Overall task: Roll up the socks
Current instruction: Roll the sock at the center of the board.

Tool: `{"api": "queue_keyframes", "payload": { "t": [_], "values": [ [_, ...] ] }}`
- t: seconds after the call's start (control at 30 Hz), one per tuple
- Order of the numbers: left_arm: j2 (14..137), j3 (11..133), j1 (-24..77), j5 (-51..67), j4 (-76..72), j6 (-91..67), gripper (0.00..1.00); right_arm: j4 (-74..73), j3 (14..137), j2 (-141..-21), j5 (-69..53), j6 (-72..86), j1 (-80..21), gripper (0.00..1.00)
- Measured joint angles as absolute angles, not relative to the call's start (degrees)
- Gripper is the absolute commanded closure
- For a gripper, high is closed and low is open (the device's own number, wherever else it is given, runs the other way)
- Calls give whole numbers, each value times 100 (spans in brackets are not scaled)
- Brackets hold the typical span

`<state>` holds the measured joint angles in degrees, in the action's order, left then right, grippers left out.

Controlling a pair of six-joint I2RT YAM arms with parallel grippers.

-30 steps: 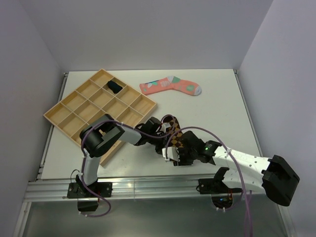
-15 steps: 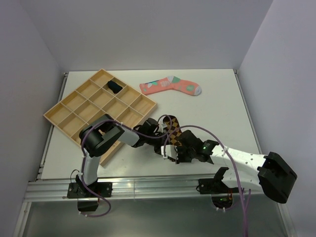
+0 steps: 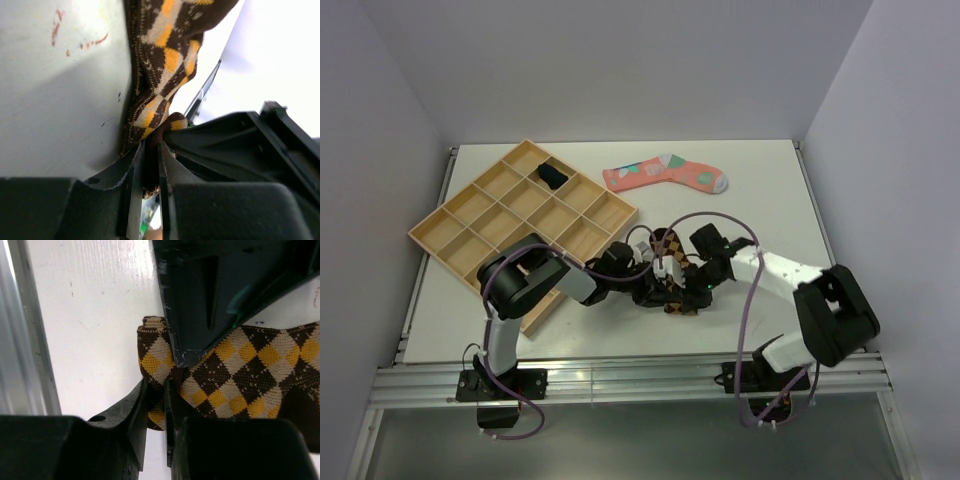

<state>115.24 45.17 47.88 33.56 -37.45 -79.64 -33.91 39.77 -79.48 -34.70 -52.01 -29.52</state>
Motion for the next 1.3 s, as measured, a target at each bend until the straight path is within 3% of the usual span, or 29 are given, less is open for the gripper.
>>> {"api": "queue_keyframes", "payload": {
  "t": [0.23, 0.53, 0.83, 1.3],
  "values": [
    [11354, 4226, 4807, 2799, -4171, -7983, 79, -4626, 5092, -9463, -4488, -5850, -2180, 92],
    [10637, 3793, 4884, 1820, -4333, -7426, 80, -6479, 6263, -11069, -4932, -6554, -1544, 91],
    [10158, 3924, 5269, 1273, -4182, -5435, 74, -7223, 6685, -11666, -4847, -6632, -1424, 90],
    [10726, 4244, 5448, 2198, -4560, -3201, 57, -7439, 6866, -11920, -4742, -6388, -1406, 90]
  ]
}}
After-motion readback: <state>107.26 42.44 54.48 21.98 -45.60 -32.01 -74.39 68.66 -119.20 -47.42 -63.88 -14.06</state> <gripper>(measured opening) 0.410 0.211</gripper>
